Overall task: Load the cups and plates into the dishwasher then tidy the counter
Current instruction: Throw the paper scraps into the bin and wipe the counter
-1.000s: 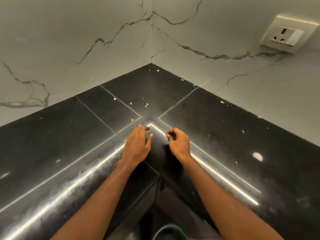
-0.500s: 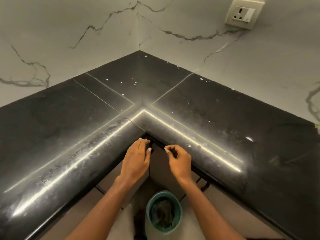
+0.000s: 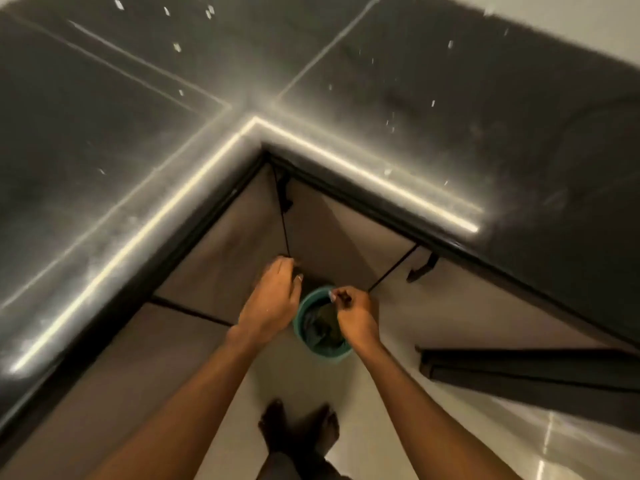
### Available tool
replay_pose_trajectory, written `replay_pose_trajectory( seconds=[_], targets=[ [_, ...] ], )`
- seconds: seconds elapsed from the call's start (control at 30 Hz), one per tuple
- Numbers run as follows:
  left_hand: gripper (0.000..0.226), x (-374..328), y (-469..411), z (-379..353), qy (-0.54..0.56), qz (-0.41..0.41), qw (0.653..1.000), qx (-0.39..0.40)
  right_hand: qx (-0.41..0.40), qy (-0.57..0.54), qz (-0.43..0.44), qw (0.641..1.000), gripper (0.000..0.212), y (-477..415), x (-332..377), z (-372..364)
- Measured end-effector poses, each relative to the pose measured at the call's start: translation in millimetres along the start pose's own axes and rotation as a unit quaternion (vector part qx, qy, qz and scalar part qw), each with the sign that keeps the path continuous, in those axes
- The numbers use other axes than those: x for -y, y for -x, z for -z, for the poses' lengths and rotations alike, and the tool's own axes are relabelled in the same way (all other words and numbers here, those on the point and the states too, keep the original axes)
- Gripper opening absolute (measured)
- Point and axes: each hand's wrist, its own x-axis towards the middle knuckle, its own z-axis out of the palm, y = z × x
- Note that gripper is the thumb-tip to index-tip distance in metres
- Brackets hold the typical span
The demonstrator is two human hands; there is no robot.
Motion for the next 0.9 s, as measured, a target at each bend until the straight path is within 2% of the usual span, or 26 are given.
replay_pose_trajectory(
  seconds=[0.1, 0.2, 0.27, 0.43, 0.53, 0.7, 0.9],
  targets=[
    [0.040, 40, 4, -50, -0.059, 0.019, 0.997, 0.039, 0.004, 0.066, -0.016, 0.998, 0.018, -15, -49, -34],
    [0.047, 85, 13, -117, -0.040, -0.040, 0.998, 0.032, 0.049, 0.095, -0.029, 0.994, 0.022, -39, -112, -76],
    [0.053, 111, 16, -160, -0.033, -0.049, 0.997, 0.049, 0.065, 0.111, -0.033, 0.991, 0.023, -60, -148, -102],
    [0.036, 153, 20, -241, -0.021, -0.070, 0.995, 0.063, 0.055, 0.156, 0.004, 0.986, 0.024, -102, -200, -149],
    [0.036, 167, 23, -276, -0.013, -0.067, 0.994, 0.080, 0.067, 0.210, 0.001, 0.975, 0.024, -118, -224, -170],
    [0.039, 173, 24, -287, -0.025, -0.061, 0.993, 0.096, 0.033, 0.178, -0.001, 0.984, 0.017, -124, -231, -170],
    [0.037, 152, 29, -249, -0.020, -0.071, 0.994, 0.079, 0.013, 0.096, 0.020, 0.995, 0.032, -95, -214, -137]
  ],
)
